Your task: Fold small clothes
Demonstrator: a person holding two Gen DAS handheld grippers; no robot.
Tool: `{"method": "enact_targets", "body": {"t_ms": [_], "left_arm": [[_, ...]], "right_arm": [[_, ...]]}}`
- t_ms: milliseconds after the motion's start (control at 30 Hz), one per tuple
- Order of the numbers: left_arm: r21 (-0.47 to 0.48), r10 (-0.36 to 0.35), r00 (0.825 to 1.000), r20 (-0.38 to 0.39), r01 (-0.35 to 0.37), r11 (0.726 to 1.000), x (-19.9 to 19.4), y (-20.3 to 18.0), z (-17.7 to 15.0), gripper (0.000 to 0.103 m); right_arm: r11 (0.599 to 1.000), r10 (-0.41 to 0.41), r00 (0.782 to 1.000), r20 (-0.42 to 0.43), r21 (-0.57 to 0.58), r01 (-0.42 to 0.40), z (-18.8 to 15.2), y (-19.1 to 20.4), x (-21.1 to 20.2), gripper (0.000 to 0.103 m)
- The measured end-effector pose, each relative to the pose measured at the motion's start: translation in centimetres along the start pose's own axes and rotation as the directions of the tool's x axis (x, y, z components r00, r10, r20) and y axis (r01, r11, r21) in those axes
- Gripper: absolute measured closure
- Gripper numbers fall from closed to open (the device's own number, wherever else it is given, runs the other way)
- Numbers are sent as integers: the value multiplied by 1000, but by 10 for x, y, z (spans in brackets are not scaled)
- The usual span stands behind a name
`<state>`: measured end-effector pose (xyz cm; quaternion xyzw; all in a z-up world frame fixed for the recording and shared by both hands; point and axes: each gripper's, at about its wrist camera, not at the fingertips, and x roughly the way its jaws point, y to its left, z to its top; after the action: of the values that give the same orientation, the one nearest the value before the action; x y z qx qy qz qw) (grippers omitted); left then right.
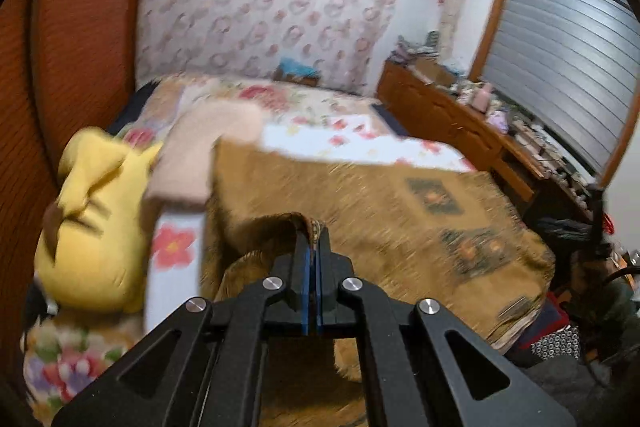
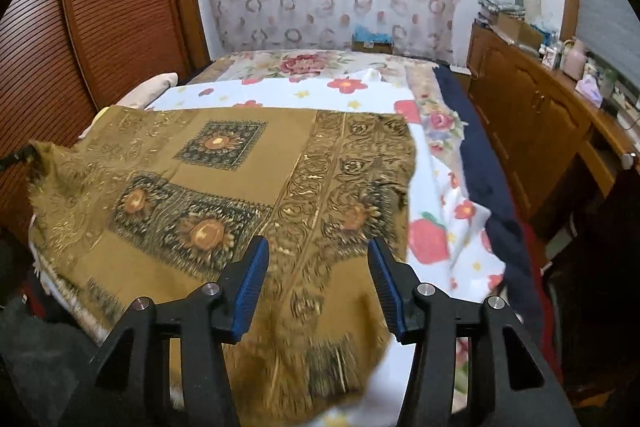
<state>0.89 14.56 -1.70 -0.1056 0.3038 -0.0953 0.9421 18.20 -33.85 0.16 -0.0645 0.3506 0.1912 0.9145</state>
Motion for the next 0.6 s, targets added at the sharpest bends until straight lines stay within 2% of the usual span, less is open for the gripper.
{"method": "enact_targets", "body": {"t_ms": [133,233,333,467,600], "left_arm": [[21,-58,997,48,57,998,-10,-23,24,101],[-16,-59,996,62,60,998,-21,-15,21,101],[-91,-16,1000,23,18,996,-24,9,-1,101],[-195,76,995,-70,-88,977,-24,54,-47,101],[-235,94,986,-136,-124,964,-15,71,-71,101]], "right_arm": [[999,18,1000,-4,45,-18,7,0,28,50],[998,18,1000,-7,58,-18,9,2,43,50],[997,20,1000,-14,72,-19,8,2,52,50],[997,12,1000,-10,75,-11,9,4,52,50],[998,-20,1000,-5,64,20,10,3,42,50]]}}
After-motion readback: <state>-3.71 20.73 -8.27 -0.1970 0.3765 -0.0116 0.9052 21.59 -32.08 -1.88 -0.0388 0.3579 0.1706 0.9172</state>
